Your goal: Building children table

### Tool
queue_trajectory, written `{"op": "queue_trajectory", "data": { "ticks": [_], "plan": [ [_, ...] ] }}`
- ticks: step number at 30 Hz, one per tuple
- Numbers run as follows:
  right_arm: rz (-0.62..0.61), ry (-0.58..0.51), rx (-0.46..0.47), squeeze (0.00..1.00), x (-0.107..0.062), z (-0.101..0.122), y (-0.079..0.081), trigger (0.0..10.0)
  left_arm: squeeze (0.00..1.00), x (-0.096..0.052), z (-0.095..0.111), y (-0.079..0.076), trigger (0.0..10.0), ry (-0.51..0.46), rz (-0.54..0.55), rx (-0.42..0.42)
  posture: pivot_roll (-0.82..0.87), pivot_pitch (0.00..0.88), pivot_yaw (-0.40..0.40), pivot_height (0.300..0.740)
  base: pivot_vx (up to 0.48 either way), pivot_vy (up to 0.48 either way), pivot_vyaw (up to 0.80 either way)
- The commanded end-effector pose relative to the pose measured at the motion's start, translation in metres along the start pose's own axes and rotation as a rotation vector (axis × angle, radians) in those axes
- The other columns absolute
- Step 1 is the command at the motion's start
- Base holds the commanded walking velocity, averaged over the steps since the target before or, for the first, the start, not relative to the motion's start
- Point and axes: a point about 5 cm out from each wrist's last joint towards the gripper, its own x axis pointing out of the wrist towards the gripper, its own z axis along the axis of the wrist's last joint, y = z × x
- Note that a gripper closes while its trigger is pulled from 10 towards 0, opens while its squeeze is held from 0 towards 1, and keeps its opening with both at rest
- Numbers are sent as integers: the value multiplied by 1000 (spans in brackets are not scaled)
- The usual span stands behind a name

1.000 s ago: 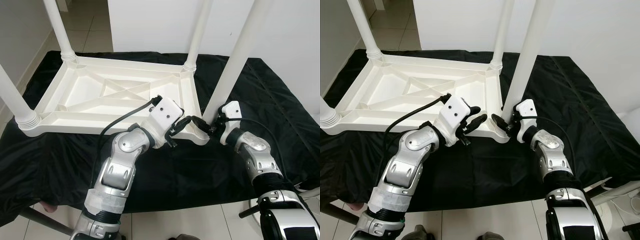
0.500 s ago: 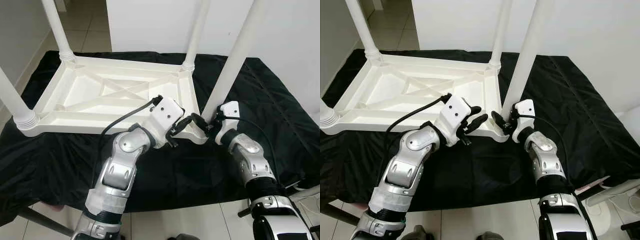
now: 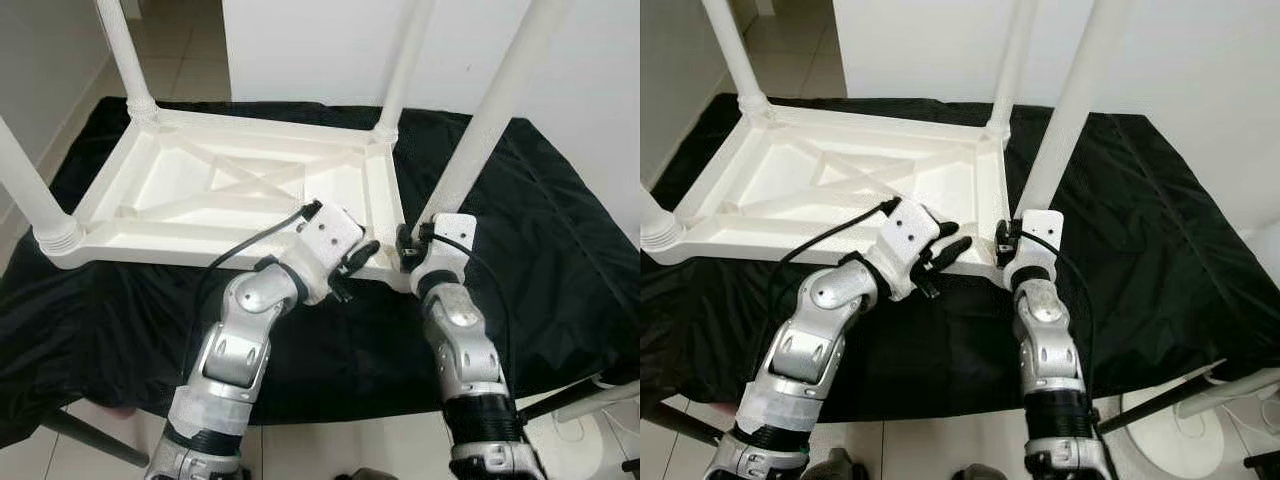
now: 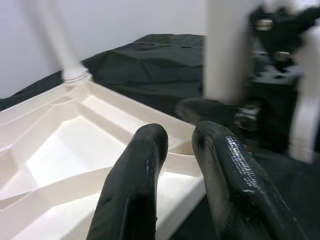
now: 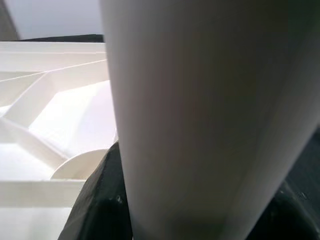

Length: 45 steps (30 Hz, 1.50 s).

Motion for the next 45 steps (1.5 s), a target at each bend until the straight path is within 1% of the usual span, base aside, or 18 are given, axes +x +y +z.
{"op": "queue_trajectory", "data": {
  "ticks": [1,4,7,10,11,17,20,21,22,23,25,27,28,33,40,43,44,45],
  "plan": [
    [-82,75,-1,0,-11,-14,-4,10000,0,1,0,7,10000,3,162,-9,-47,0,-64,740,0,0,0],
    [-79,81,33,0,-19,-14,6,10000,0,0,-2,7,10000,16,155,-11,-48,0,-58,740,0,0,0],
    [-81,68,13,0,-21,-10,3,10000,0,-2,-4,3,10000,23,130,-1,-51,1,-53,740,0,0,0],
    [-76,64,43,0,-23,-7,4,10000,0,-2,-4,2,10000,24,126,1,-51,2,-51,740,0,0,0],
    [-65,48,59,1000,-23,-5,4,10000,0,-2,-3,3,10000,23,126,1,-50,4,-49,740,0,0,0],
    [-56,5,71,1000,-24,3,2,10000,0,-1,-2,3,10000,21,127,3,-50,5,-48,740,0,0,0],
    [1,-1,82,1000,-21,5,-5,10000,0,-1,-2,3,10000,20,120,6,-53,7,-47,740,0,0,0],
    [33,1,88,349,-19,6,-9,10000,0,-1,-2,2,10000,19,115,9,-52,8,-46,740,0,0,0],
    [33,1,88,349,-19,6,-9,10000,0,-1,-2,2,10000,19,115,9,-52,8,-46,740,0,0,0],
    [82,6,85,0,-17,4,-14,10000,0,-1,-2,2,10000,19,110,10,-52,9,-46,740,0,0,0],
    [204,26,41,0,-14,-1,-21,10000,0,-2,-1,1,10000,17,96,12,-47,12,-47,740,0,0,0],
    [204,26,41,0,-14,-1,-21,10000,0,-2,-1,1,10000,17,96,12,-47,12,-47,740,0,0,0],
    [312,29,-16,0,-11,-5,-26,10000,0,-4,-2,-1,10000,15,77,13,-49,13,-44,740,0,0,0],
    [417,52,-45,0,-9,-8,-31,10000,0,-8,-5,-4,10000,20,55,24,-49,13,-44,740,0,0,0],
    [576,25,-121,0,1,-6,-42,10000,0,-16,-12,-9,10000,41,15,51,-38,15,-42,740,0,0,0],
    [645,12,-150,0,7,-4,-42,10000,0,-19,-15,-12,10000,63,-29,53,-35,13,-34,740,0,0,0],
    [692,4,-190,0,19,-3,-41,10000,0,-21,-18,-16,10000,84,-71,49,-30,10,-31,740,0,0,0],
    [692,4,-190,0,19,-3,-41,10000,0,-21,-18,-16,10000,84,-71,49,-30,10,-31,740,0,0,0]
  ]
}}
